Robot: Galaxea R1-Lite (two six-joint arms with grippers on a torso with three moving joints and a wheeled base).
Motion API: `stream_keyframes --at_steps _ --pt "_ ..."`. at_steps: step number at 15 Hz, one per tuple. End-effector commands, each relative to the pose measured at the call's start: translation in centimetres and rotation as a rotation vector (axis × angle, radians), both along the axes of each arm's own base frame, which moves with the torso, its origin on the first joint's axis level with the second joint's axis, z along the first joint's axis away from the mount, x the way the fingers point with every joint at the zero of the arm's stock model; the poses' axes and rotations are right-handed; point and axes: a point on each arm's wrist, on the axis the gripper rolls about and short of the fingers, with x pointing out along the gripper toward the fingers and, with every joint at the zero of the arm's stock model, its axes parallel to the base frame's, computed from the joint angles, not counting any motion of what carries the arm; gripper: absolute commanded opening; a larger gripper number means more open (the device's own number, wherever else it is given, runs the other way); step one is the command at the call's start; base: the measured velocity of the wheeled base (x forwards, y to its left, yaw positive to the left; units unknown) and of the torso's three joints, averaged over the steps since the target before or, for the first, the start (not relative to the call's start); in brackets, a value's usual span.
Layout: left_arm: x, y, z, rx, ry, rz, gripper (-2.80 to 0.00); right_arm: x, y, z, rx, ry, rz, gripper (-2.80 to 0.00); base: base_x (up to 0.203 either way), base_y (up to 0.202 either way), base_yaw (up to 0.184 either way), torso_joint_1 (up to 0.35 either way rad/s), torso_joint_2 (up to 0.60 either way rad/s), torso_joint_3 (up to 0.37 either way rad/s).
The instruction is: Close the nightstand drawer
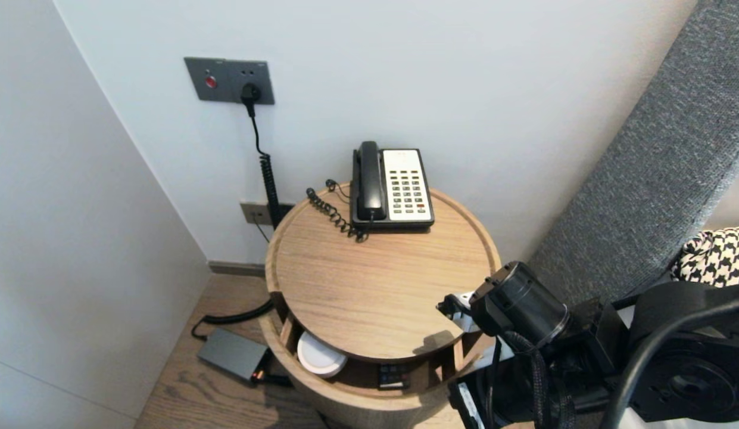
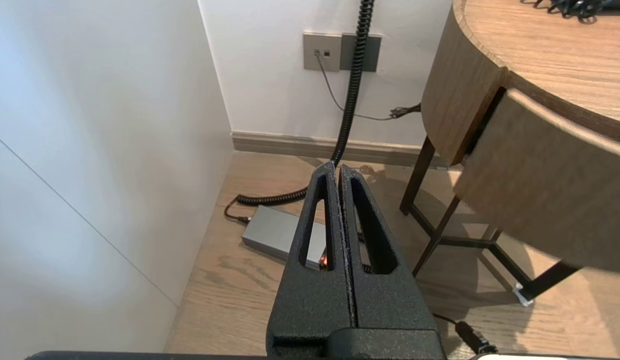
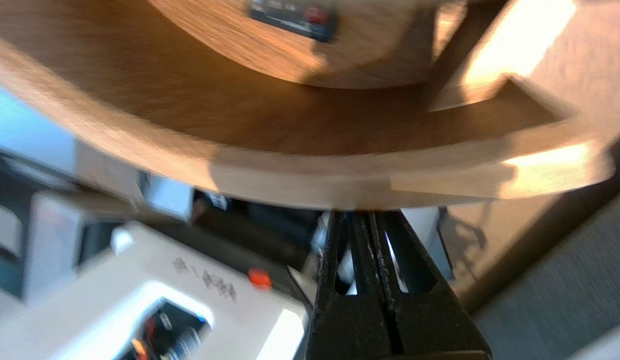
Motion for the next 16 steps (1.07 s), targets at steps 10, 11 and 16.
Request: stream_keyframes --at_steps 10,11,16 --pt "0.1 0.0 -0.3 0.000 0.007 0.001 -2.80 1.6 0.4 0.5 0.092 -0.136 -0.141 -2.80 0.000 0.000 0.000 0.000 0.00 0.000" --pt "0.1 0.0 -0.3 0.000 0.008 0.001 -2.80 1.5 0.3 0.4 0.088 -0.135 -0.139 -2.80 0.000 0.000 0.000 0.000 0.00 0.000" --pt "0.1 0.0 -0.3 0.000 0.007 -0.001 -2.80 1.1 0.0 0.0 0.071 -0.128 -0.130 -2.80 0.000 0.000 0.000 0.000 0.00 0.000"
